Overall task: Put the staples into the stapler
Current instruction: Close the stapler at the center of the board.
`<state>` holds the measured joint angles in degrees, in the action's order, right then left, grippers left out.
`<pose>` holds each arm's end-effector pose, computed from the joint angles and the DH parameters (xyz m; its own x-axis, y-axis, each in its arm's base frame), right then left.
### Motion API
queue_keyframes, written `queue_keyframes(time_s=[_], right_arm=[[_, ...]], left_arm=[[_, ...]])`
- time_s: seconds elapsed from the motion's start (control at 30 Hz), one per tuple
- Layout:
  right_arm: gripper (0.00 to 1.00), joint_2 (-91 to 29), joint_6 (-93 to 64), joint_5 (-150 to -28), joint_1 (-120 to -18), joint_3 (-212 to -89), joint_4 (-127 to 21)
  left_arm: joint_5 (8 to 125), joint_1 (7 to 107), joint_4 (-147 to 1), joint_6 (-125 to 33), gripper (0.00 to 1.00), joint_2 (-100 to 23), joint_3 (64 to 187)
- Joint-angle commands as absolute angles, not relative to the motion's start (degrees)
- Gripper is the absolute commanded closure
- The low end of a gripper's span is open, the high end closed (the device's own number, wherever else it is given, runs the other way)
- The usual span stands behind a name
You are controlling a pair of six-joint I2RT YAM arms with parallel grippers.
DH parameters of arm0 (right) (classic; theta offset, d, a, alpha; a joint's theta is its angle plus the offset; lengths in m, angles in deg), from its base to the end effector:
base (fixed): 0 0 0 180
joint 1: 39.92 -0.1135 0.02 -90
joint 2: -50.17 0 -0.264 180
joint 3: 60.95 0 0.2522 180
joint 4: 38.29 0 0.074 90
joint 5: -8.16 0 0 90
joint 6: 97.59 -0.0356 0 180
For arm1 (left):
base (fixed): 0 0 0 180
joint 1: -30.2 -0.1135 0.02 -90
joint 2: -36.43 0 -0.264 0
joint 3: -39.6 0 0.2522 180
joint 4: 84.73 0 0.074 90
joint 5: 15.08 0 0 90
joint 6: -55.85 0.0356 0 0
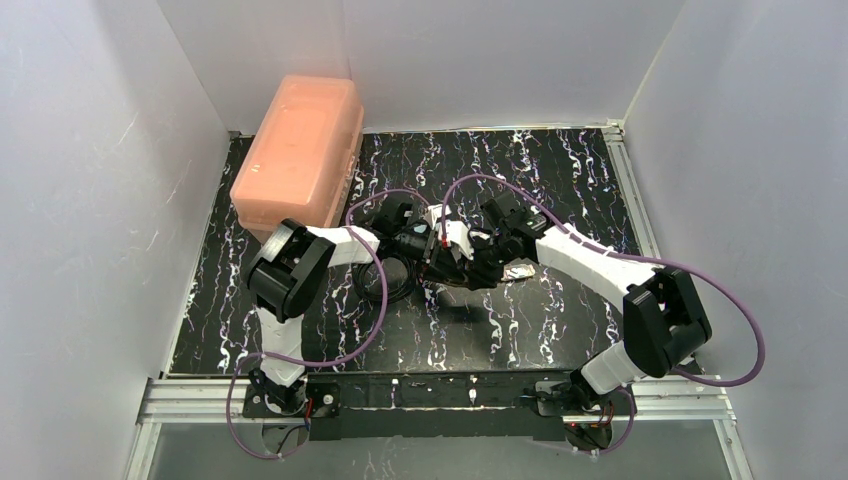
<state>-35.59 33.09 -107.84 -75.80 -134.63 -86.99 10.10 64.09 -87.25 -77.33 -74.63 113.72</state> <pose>0.2330 0.1878 0.2315 -0.0799 -0.7809 -0.6196 -0.9919 0.1237 -0.0281 0.3058 -0.2442 0.1579 -0.9286 0.2730 -0.2515 0.3038 0.1697 -0.9375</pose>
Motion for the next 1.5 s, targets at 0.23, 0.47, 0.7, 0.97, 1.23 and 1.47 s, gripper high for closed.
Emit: queue_keyframes(time_s=[0.23, 0.47, 0.7, 0.97, 1.23, 1.47], right_arm=[[0.97, -32.1, 34.4, -109.6, -75.8, -135.0, -84.6], [0.97, -32.1, 34.5, -110.3, -75.9, -135.3, -84.8], [0.97, -31.8, 34.4, -109.9, -75.8, -134.4, -84.1], [0.97, -31.8, 34.7, -110.0, -75.8, -134.7, -84.6], [0.97, -31.7, 35.4, -110.1, -75.9, -134.6, -85.6], [0.97, -31.1, 35.7, -109.0, -75.8, -133.9, -86.1]], left_arm=[[8.3, 64.5, -88.7, -77.3, 0.28, -71.0, 112.8], [7.1, 64.6, -90.3, -78.9, 0.86, -72.3, 112.7], [6.6, 64.7, -93.2, -81.5, 1.00, -72.0, 111.3], [7.8, 64.7, -93.4, -80.2, 0.36, -70.9, 111.2], [8.3, 64.2, -91.2, -78.0, 0.10, -70.2, 111.4], [9.3, 62.2, -87.7, -74.6, 0.08, -68.4, 111.2]])
